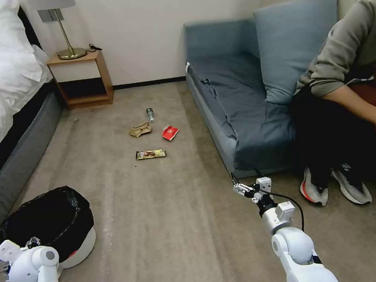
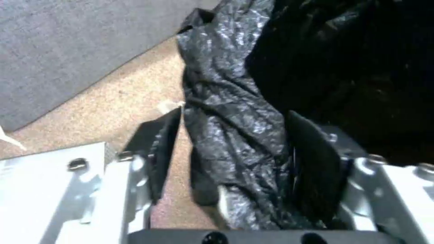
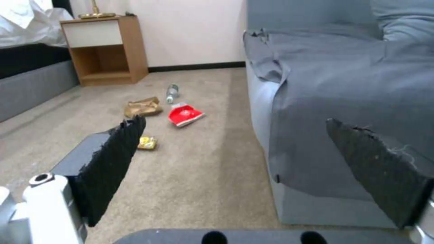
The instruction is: Pick up the trash bin, then pick up the garbage on the floor and place it into the trash bin.
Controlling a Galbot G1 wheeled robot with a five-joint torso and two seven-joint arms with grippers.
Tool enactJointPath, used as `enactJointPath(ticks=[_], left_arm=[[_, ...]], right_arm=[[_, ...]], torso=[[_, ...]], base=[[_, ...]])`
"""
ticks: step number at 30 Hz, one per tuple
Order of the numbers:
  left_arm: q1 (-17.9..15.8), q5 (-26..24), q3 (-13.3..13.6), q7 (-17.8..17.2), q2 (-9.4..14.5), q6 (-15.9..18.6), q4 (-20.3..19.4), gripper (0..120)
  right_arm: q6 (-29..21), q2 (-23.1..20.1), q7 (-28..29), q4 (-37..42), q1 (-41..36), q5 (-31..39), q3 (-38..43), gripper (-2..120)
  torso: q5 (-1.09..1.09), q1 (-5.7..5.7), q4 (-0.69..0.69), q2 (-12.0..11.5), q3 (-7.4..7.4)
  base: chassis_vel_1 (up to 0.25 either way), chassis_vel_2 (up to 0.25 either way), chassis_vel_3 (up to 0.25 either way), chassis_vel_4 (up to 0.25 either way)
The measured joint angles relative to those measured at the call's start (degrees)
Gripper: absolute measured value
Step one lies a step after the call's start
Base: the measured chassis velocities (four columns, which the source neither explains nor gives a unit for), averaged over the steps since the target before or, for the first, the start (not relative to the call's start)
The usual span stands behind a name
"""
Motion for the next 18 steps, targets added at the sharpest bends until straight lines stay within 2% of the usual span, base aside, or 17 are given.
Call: enactJointPath(ticks=[1, 2, 3, 5, 6, 7, 9, 10, 12, 15, 18], left_arm=[[-0.1, 0.2, 0.2, 0.1, 0.0, 0.0, -0.1, 52], [-0.1, 0.2, 0.2, 0.1, 0.0, 0.0, -0.1, 52], [-0.2, 0.3, 0.4, 0.2, 0.0, 0.0, -0.1, 46], [-0.2, 0.4, 0.4, 0.2, 0.0, 0.0, -0.1, 43], [-0.2, 0.6, 0.5, 0.3, -0.1, 0.0, -0.1, 34], [-0.2, 0.6, 0.5, 0.3, -0.1, 0.0, -0.1, 34], [-0.2, 0.7, 0.6, 0.4, -0.1, -0.1, -0.1, 23], [-0.2, 0.7, 0.6, 0.4, -0.1, -0.1, -0.1, 23], [-0.1, 0.9, 0.7, 0.7, -0.1, -0.4, 0.1, 13], [0.1, 0.9, 0.7, 1.1, -0.2, -0.8, 0.1, 7], [0.3, 1.0, 0.7, 1.3, -0.3, -1.0, 0.1, 7]], right_arm=[[0.1, 0.0, 0.0, -0.1, 0.0, 0.1, 0.0, 100], [0.1, 0.0, 0.0, -0.1, 0.0, 0.1, 0.0, 100], [0.3, 0.0, 0.0, -0.2, 0.0, 0.2, 0.1, 100], [0.3, 0.0, 0.0, -0.3, 0.0, 0.2, 0.1, 100], [0.5, 0.1, 0.0, -0.4, 0.0, 0.3, 0.1, 100], [0.5, 0.1, 0.0, -0.4, 0.0, 0.3, 0.1, 100], [0.6, 0.1, 0.0, -0.5, 0.0, 0.4, 0.1, 100], [0.6, 0.1, 0.0, -0.5, 0.0, 0.4, 0.1, 100], [0.7, 0.1, 0.0, -0.6, 0.1, 0.5, 0.2, 100], [0.7, 0.1, 0.0, -0.6, 0.1, 0.6, 0.2, 100], [0.7, 0.1, 0.0, -0.6, 0.1, 0.6, 0.2, 100]], torso=[[-0.02, 0.0, 0.0, 0.0, 0.0], [-0.02, 0.0, 0.0, 0.0, 0.0], [-0.03, 0.0, 0.0, 0.0, 0.0], [-0.03, 0.0, 0.0, 0.0, 0.0], [-0.02, 0.0, 0.0, 0.0, 0.0], [-0.02, 0.0, 0.0, 0.0, 0.0], [-0.02, 0.0, 0.0, 0.0, 0.0], [-0.02, 0.0, 0.0, 0.0, 0.0], [0.0, 0.0, 0.0, 0.0, 0.0], [0.02, 0.0, -0.01, 0.0, 0.0], [0.02, 0.0, -0.01, 0.0, 0.0]], base=[[0.0, 0.0, 0.0, 0.0], [0.0, 0.0, 0.0, 0.0], [0.0, 0.0, 0.0, 0.0], [0.0, 0.0, 0.0, 0.0], [0.0, 0.0, 0.0, 0.0], [0.0, 0.0, 0.0, 0.0], [0.0, 0.0, 0.0, 0.0], [0.0, 0.0, 0.0, 0.0], [0.0, 0.0, 0.0, 0.0], [0.0, 0.0, 0.0, 0.0], [0.0, 0.0, 0.0, 0.0]])
